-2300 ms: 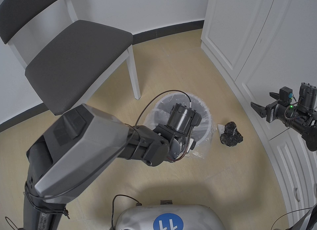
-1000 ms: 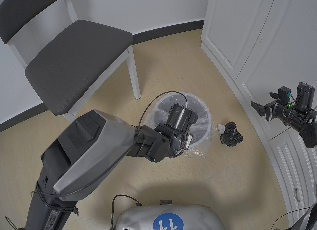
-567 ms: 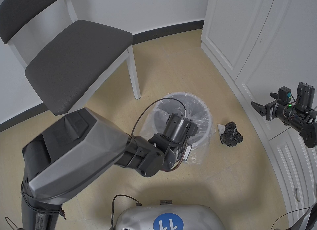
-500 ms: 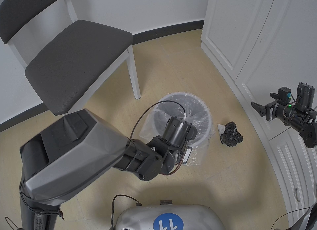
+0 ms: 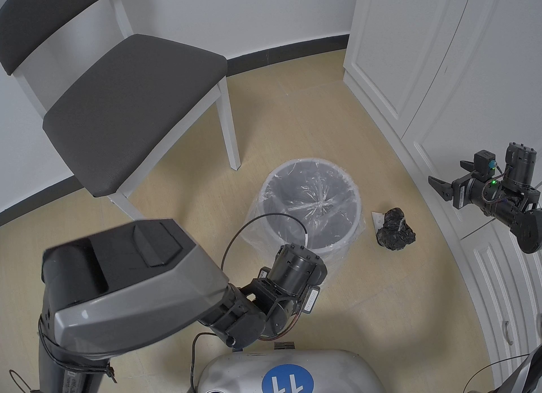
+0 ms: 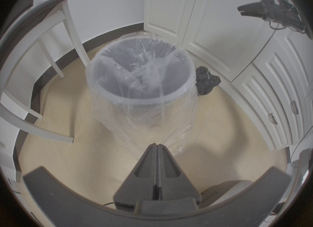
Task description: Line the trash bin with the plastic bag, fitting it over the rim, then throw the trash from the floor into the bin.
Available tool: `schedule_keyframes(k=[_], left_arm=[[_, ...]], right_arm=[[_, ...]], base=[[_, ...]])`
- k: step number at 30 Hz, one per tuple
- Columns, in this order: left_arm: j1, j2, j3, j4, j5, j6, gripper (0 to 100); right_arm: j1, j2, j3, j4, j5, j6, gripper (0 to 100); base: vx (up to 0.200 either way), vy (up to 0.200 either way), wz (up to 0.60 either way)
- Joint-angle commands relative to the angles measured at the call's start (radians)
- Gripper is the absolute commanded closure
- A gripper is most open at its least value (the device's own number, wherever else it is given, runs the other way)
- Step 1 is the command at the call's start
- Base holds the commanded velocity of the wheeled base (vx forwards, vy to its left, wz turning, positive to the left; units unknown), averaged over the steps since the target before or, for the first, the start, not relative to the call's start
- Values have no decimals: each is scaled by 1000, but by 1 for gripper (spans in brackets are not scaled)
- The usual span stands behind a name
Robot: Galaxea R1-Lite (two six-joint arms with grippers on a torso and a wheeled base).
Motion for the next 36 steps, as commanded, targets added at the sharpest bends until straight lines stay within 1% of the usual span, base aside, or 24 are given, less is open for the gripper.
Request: schedule_keyframes(k=[1,4,11,14,17,20,21,22,23,24,28,30,32,34,35,36], left_arm=[[18,91,-55,-5,0,-5,100],[42,160,-132,1,0,-5,100],[45,289,-269,15,-3,-1,100],[51,304,-325,59,-9,-7,100],[74,318,-393,122,-10,-7,100],[84,320,-425,185,-14,-7,100],[84,320,-425,185,-14,-7,100],[94,321,-453,245,-30,-7,100],[94,321,-453,245,-30,-7,100],[97,323,-479,291,-56,-7,100],[97,326,-485,294,-69,-10,100],[96,327,-483,285,-66,-48,100],[94,326,-474,274,-58,-62,100],[93,326,-465,254,-53,-64,100],[91,324,-439,211,-44,-62,100],[90,324,-430,197,-41,-61,100]], right_arm=[[2,14,-1,0,0,-2,0],[2,16,-1,0,-1,-2,0],[1,43,-15,0,-1,-2,0],[-1,49,-18,0,-1,-2,0],[-2,52,-19,0,-1,-2,0],[-1,57,-19,0,-1,-5,0],[-1,57,-19,0,-1,-5,0],[-1,66,-19,0,-1,-11,0],[-1,66,-19,0,-1,-11,0],[-2,72,-18,0,-1,-28,0],[-1,74,-18,0,-1,-38,0],[-2,75,-19,0,0,-38,0],[-2,75,-21,0,0,-40,0],[-2,78,-21,0,0,-40,0],[-2,83,-21,0,-1,-40,0],[-2,83,-21,0,-1,-40,0]], base=[[0,0,0],[0,0,0],[0,0,0],[0,0,0],[0,0,0],[0,0,0],[0,0,0],[0,0,0],[0,0,0],[0,0,0],[0,0,0],[0,0,0],[0,0,0],[0,0,0],[0,0,0],[0,0,0]])
